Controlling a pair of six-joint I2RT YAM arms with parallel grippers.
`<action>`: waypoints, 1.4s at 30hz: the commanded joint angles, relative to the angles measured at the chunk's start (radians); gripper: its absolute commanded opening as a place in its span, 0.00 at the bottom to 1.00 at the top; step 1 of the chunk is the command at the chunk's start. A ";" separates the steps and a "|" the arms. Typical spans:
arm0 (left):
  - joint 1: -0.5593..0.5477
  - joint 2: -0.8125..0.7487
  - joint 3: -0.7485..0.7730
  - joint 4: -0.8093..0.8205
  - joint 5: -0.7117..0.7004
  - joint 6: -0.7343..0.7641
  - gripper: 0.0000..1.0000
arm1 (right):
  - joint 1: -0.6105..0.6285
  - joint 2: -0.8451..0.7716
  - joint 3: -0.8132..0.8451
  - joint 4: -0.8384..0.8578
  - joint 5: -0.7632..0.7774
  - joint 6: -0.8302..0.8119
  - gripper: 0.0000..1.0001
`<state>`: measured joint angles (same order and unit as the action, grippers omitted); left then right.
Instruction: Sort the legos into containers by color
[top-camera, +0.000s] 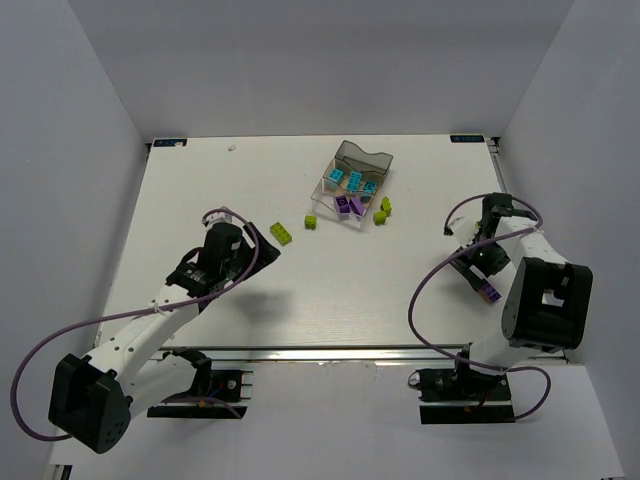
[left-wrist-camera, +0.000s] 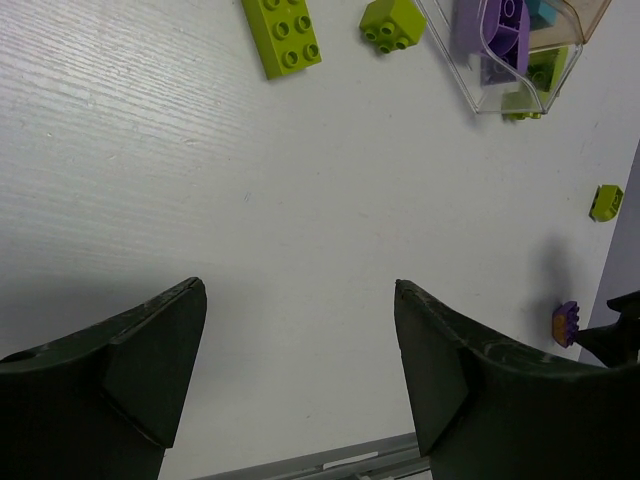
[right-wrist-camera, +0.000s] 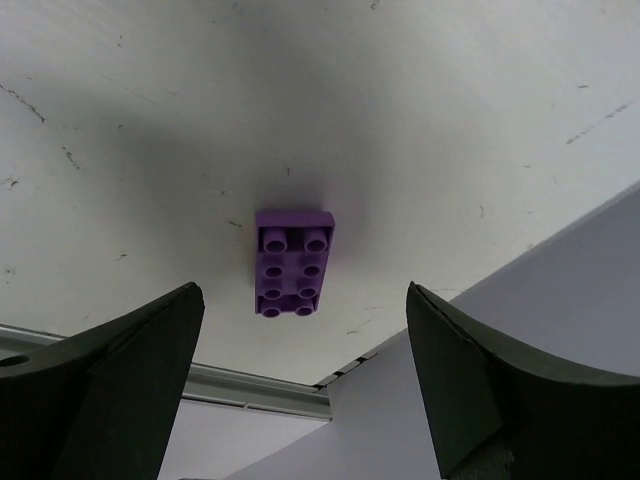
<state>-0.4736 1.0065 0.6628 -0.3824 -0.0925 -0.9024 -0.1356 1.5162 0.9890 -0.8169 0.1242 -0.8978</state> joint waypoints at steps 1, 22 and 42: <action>-0.002 -0.003 0.029 0.017 0.011 0.002 0.85 | -0.018 0.039 0.020 -0.008 -0.008 -0.039 0.86; -0.002 -0.006 -0.026 0.042 0.013 -0.024 0.85 | -0.061 0.173 0.004 0.021 -0.012 -0.026 0.58; -0.002 -0.150 -0.062 0.017 -0.027 -0.044 0.85 | 0.051 0.049 0.301 -0.214 -0.599 -0.038 0.00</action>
<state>-0.4736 0.8936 0.5987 -0.3592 -0.0963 -0.9443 -0.1432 1.6096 1.1976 -0.9291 -0.2276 -0.9237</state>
